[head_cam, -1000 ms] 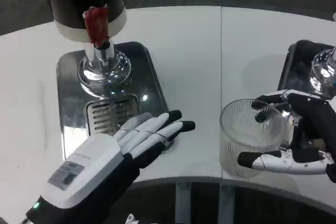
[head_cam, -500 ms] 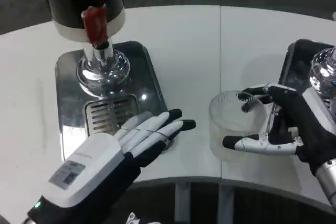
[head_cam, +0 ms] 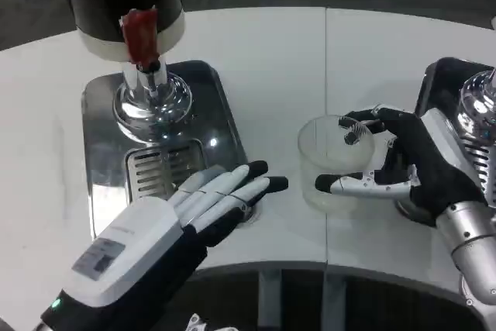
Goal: Grasp the cup under the faucet to collect the drink, then remove the cup.
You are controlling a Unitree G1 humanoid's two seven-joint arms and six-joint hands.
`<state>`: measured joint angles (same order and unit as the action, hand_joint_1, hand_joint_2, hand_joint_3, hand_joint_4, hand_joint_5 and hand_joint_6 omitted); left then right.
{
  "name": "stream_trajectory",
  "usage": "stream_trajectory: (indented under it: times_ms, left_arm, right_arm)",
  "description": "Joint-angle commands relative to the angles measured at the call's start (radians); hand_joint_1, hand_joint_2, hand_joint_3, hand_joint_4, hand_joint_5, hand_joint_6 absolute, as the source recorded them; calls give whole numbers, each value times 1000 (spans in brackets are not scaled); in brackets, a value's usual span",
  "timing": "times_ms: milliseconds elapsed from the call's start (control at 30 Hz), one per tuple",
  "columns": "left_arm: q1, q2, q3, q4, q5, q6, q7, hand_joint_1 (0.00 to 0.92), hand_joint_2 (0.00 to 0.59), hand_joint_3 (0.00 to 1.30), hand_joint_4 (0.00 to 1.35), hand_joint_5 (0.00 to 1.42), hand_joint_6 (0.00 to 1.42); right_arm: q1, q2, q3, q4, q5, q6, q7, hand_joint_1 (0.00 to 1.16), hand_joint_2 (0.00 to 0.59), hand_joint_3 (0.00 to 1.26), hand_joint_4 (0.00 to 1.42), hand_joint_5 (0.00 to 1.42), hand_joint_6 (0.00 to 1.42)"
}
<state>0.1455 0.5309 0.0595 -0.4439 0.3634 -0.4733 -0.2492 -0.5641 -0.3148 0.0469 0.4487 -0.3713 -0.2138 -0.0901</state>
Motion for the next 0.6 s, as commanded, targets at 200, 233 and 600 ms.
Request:
stream_trajectory:
  times_ms: [200, 233, 600]
  left_arm:
    - [2, -6, -9, 0, 9, 10, -6, 0, 34, 122, 0, 47, 0]
    - [3, -7, -9, 0, 9, 11, -5, 0, 34, 122, 0, 47, 0]
    - [-4, -11, -13, 7, 9, 14, -3, 0, 34, 122, 0, 47, 0]
  right_arm:
    - [-161, -4, 28, 253, -10, -108, -94, 792, 126, 876, 1013, 1246, 1343]
    - [-169, -5, 30, 270, -9, -115, -98, 792, 126, 876, 1013, 1246, 1343]
    - [-263, -14, 56, 436, -10, -160, -141, 786, 133, 877, 1013, 1246, 1344]
